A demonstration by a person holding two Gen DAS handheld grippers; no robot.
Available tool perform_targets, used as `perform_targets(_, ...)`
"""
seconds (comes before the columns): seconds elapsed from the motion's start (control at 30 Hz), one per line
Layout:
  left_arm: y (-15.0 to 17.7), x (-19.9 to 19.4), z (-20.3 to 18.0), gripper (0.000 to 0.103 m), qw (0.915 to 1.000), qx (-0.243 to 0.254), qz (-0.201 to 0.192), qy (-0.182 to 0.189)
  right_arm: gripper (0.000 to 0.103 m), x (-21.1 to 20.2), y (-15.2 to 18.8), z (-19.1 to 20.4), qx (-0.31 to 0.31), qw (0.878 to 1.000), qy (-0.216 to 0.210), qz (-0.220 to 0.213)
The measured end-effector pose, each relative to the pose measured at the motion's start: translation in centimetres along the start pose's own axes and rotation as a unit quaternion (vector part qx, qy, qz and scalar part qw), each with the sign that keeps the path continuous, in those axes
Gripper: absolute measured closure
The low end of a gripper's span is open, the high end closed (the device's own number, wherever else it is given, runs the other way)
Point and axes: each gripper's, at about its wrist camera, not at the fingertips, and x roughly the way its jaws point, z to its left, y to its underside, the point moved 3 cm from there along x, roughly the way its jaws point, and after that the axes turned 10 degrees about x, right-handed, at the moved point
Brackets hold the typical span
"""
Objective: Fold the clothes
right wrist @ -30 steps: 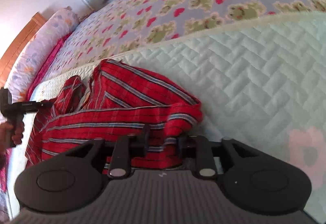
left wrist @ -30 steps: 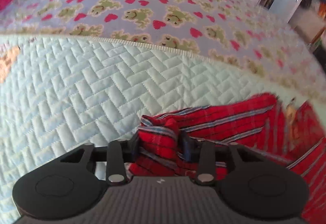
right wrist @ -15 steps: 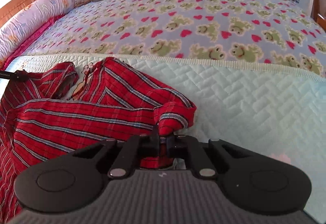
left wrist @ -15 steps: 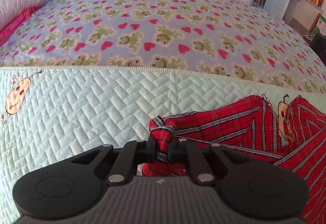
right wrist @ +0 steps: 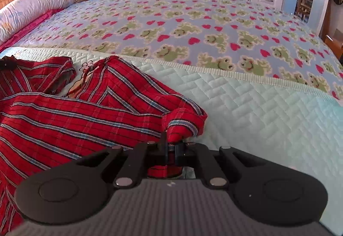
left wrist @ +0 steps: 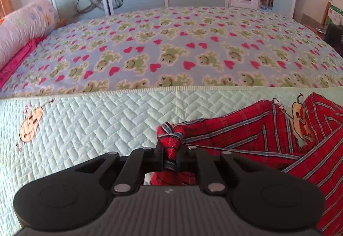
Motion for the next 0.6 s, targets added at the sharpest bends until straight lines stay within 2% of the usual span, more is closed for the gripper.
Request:
perform_targets(0.17, -0.2, -1.5, -0.6, 0.094, 0.9996, 0.011, -0.026, 0.003, 0.097, -0.5, 0.0, 0.3, -0.011, 1.0, 0.003, -0.014)
perform_targets(0.3, -0.7, -3.5, -1.0, 0.094, 0.9983, 0.011, -0.053, 0.021, 0.097, -2.2, -0.4, 0.6, -0.013, 0.999, -0.008, -0.04)
perform_targets(0.43, -1.0, -6.9, -1.1, 0.094, 0.9941, 0.007, -0.091, 0.059, 0.097, -5.2, -0.6, 1.4, -0.028, 0.996, -0.031, -0.079)
perform_targets(0.6, 0.8, -12.4, -0.8, 0.096, 0.985, 0.007, -0.118, 0.126, 0.097, -12.0, 0.8, 3.3, -0.085, 0.987, -0.067, -0.122)
